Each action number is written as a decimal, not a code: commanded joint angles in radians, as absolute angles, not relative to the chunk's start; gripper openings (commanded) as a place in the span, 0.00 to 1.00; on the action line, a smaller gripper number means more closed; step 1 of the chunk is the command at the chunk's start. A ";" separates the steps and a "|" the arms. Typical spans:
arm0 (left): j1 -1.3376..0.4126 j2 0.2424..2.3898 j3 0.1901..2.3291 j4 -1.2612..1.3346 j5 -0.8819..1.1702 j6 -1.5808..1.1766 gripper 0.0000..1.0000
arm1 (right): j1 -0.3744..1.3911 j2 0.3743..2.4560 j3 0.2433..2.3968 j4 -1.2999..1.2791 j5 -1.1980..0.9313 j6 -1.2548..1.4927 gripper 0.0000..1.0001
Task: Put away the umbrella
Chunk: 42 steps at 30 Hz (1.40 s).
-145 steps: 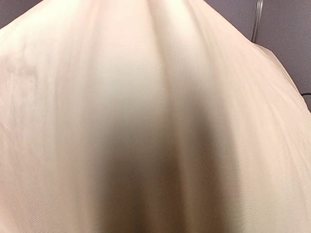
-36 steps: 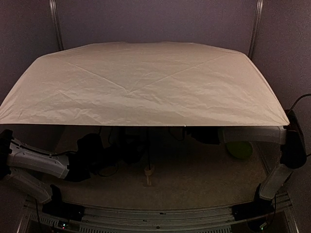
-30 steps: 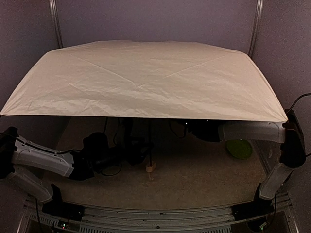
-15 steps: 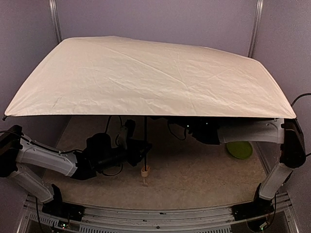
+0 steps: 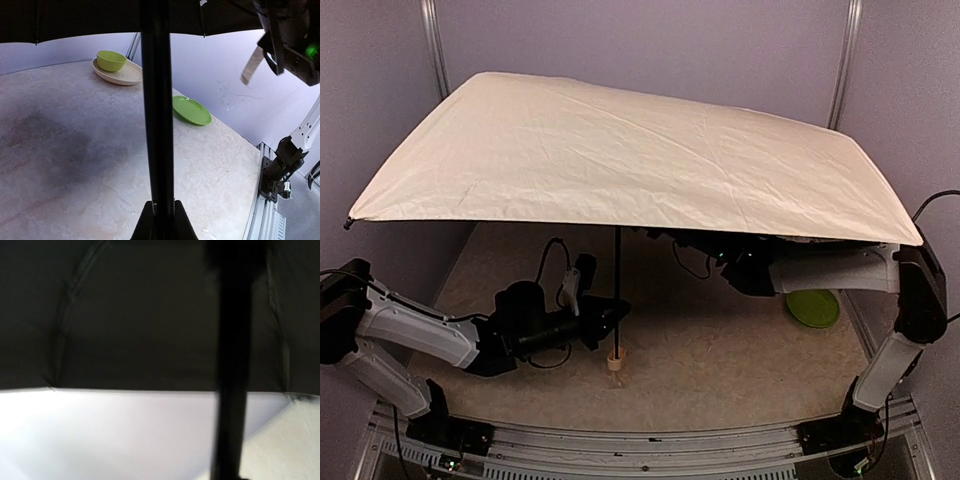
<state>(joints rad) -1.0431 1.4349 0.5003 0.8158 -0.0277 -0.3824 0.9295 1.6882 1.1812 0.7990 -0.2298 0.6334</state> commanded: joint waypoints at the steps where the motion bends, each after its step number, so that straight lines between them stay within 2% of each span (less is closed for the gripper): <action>1: -1.064 1.437 0.491 0.917 -0.065 -0.340 0.00 | 0.869 1.754 1.213 1.104 -0.394 0.802 0.64; 8: -1.112 1.447 0.483 0.939 -0.133 -0.271 0.00 | 0.863 1.847 1.280 1.223 -0.313 0.894 0.67; 13: -1.136 1.455 0.474 0.965 -0.175 -0.251 0.00 | 0.863 1.882 1.267 1.349 -0.227 0.970 0.55; 17: -1.148 1.466 0.476 0.967 -0.190 -0.238 0.00 | 0.865 1.925 1.281 1.408 -0.181 1.004 0.53; 24: -1.150 1.471 0.488 0.956 -0.174 -0.226 0.00 | 0.879 1.965 1.339 1.410 -0.191 1.009 0.64; 31: -1.151 1.486 0.494 0.946 -0.164 -0.242 0.00 | 0.893 1.954 1.369 1.382 -0.202 0.949 0.68; 35: -1.153 1.485 0.501 0.942 -0.164 -0.239 0.00 | 0.893 1.967 1.397 1.343 -0.208 0.960 0.62; 40: -1.154 1.481 0.502 0.934 -0.168 -0.233 0.00 | 0.893 1.979 1.400 1.352 -0.211 0.974 0.45; 42: -1.153 1.480 0.502 0.931 -0.169 -0.234 0.00 | 0.894 1.977 1.399 1.345 -0.212 0.971 0.45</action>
<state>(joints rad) -1.1400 1.4845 0.4740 0.8974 -0.1917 -0.3054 0.8871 1.9579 1.3792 1.3502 -0.2028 0.9688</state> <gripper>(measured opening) 0.062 0.450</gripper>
